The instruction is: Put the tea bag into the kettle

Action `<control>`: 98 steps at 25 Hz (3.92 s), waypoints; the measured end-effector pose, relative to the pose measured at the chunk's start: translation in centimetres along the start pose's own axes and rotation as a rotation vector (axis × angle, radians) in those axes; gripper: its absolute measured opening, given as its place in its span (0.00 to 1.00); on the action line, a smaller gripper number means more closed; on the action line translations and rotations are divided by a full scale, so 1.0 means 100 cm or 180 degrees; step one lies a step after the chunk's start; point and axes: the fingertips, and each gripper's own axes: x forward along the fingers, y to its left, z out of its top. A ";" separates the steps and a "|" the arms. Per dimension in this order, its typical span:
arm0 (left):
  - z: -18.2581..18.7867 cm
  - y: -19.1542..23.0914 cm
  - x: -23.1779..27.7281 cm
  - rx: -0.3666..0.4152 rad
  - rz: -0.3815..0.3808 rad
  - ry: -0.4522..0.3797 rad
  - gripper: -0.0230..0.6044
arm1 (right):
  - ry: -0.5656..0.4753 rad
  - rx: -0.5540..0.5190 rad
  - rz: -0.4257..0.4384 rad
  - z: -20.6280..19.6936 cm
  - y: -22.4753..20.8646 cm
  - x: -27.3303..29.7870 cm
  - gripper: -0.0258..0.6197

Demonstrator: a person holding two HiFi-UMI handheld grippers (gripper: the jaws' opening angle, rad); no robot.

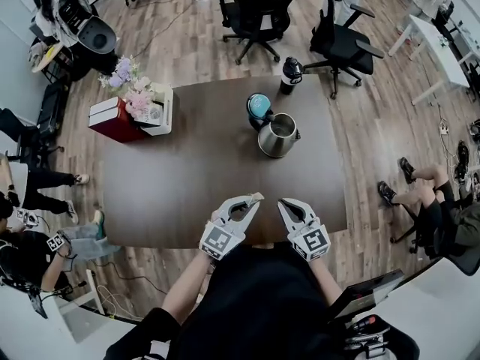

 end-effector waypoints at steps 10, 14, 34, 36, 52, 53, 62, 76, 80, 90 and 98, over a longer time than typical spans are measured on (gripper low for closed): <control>0.027 -0.014 0.058 -0.0218 0.0430 -0.0013 0.07 | -0.0057 0.0105 0.0255 -0.005 -0.061 -0.005 0.05; 0.034 -0.023 0.079 -0.0193 0.0449 0.0072 0.07 | -0.0004 0.0241 0.0244 -0.025 -0.084 -0.018 0.05; 0.040 0.005 0.152 -0.0063 0.0785 0.0381 0.07 | 0.0655 0.0787 0.0035 -0.160 -0.176 -0.072 0.05; 0.041 0.013 0.156 -0.0036 0.0816 0.0409 0.07 | 0.0723 0.0840 0.0012 -0.172 -0.181 -0.077 0.05; 0.042 0.085 0.186 -0.0124 0.0942 0.0803 0.07 | 0.1221 0.0898 -0.0146 -0.243 -0.196 -0.089 0.05; 0.041 0.090 0.189 -0.0148 0.0946 0.0835 0.07 | 0.1221 0.0904 -0.0148 -0.245 -0.198 -0.087 0.05; 0.016 0.122 0.213 -0.0485 0.1053 0.1065 0.07 | 0.1249 0.0962 -0.0136 -0.254 -0.201 -0.079 0.05; -0.031 0.161 0.231 -0.0563 0.1239 0.1582 0.07 | 0.1303 0.0930 -0.0022 -0.264 -0.204 -0.055 0.05; -0.045 0.156 0.240 -0.0664 0.1186 0.1721 0.07 | 0.1340 0.0920 -0.0030 -0.264 -0.205 -0.062 0.05; -0.057 0.154 0.249 -0.0632 0.1118 0.2022 0.07 | 0.1375 0.0853 -0.0038 -0.266 -0.204 -0.069 0.05; -0.063 0.160 0.248 -0.0365 0.1085 0.2654 0.07 | 0.1342 0.0824 -0.0013 -0.264 -0.202 -0.063 0.05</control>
